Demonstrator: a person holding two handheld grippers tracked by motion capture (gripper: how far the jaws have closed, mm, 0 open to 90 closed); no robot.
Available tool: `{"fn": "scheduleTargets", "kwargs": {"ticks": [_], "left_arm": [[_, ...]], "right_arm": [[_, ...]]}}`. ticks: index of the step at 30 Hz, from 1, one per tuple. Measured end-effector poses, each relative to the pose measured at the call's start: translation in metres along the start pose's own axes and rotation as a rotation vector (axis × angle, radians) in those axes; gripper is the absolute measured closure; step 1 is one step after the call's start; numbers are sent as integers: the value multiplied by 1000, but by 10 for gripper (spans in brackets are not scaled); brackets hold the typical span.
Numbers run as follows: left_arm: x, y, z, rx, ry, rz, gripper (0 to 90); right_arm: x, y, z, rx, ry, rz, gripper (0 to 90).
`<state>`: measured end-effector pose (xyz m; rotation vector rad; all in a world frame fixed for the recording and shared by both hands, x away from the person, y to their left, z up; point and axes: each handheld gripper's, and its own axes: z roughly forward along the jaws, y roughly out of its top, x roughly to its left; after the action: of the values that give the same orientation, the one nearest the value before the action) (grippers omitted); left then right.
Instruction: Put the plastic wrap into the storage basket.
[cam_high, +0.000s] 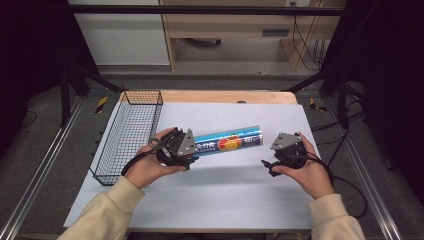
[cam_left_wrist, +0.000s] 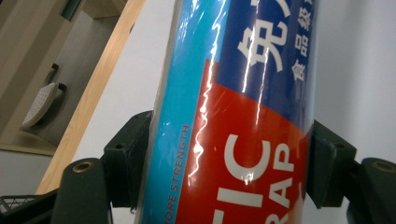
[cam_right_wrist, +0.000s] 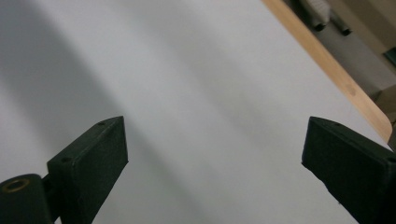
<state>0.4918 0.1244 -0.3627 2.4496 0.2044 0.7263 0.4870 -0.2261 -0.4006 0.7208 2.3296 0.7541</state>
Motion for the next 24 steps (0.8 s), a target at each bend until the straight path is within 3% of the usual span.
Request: {"fn": "scheduleTargets", "kwargs": {"ticks": [1, 2, 3, 4, 5, 7, 8, 9, 10, 13, 16, 17, 24], "left_arm": [[2, -1, -5, -6, 8, -13, 282], [2, -1, -5, -6, 8, -13, 282], [5, -2, -9, -14, 13, -20, 282], [5, -2, -9, -14, 13, -20, 283], [7, -2, -12, -15, 14, -18, 283], [9, -2, -16, -32, 19, -32, 284], [9, -2, -16, -32, 19, -32, 283], [10, -3, -19, -38, 14, -46, 284], [10, -3, -19, -38, 14, -46, 284], [12, -3, -23, -32, 22, -49, 285], [12, -2, -25, -31, 26, -52, 285], [13, -2, -28, -30, 32, -60, 286], [14, -2, -41, -12, 75, -89, 288]], "right_arm": [[-1, -3, 8, -42, -15, 60, 78], [-1, -3, 8, -42, -15, 60, 78], [-2, -5, 13, -59, -52, 120, 86], [-2, -5, 13, -59, -52, 120, 86], [-2, -6, 16, -66, -63, 152, 87], [-5, -13, 21, -88, -120, 254, 91], [-5, -13, 21, -88, -120, 254, 91], [-6, -18, 21, -115, -120, 321, 94], [-6, -18, 21, -115, -120, 321, 94], [-7, -29, 20, -131, -131, 393, 82], [-6, -33, 18, -123, -138, 418, 82], [-4, -37, 15, -125, -138, 450, 85], [8, -52, 12, -89, -155, 502, 86]]}}
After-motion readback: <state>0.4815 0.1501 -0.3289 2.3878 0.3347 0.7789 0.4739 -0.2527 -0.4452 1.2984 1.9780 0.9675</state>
